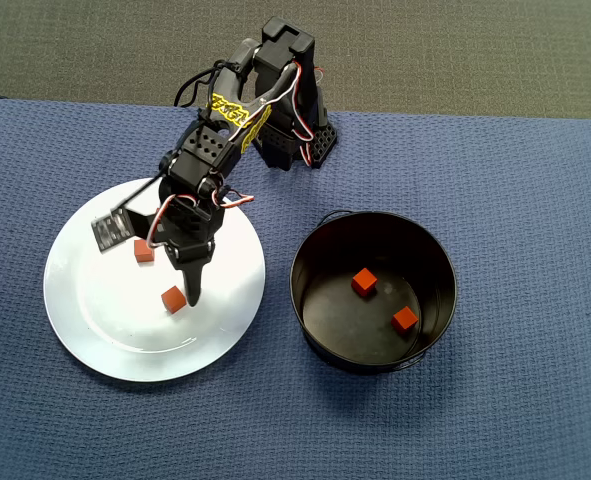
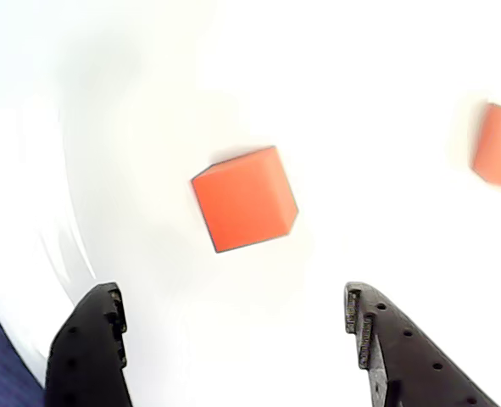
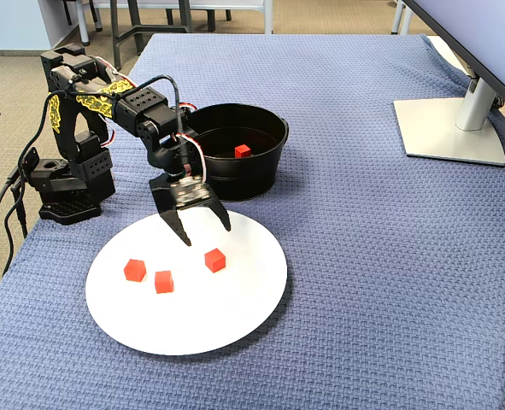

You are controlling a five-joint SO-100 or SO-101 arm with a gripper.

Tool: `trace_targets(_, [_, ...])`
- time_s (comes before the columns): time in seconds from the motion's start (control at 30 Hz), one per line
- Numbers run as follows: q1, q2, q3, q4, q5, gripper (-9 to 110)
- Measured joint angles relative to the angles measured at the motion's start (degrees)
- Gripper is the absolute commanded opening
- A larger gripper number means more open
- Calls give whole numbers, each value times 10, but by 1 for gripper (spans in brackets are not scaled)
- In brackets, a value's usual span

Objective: Pick up the red cubes from the white plate and place them in the black recipient

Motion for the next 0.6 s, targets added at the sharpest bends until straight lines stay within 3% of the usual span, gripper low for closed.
trace_targets(0.23, [0,0,21,-37,-121,24])
trace_targets(0.6, [0,-5,64,-128,-163,21])
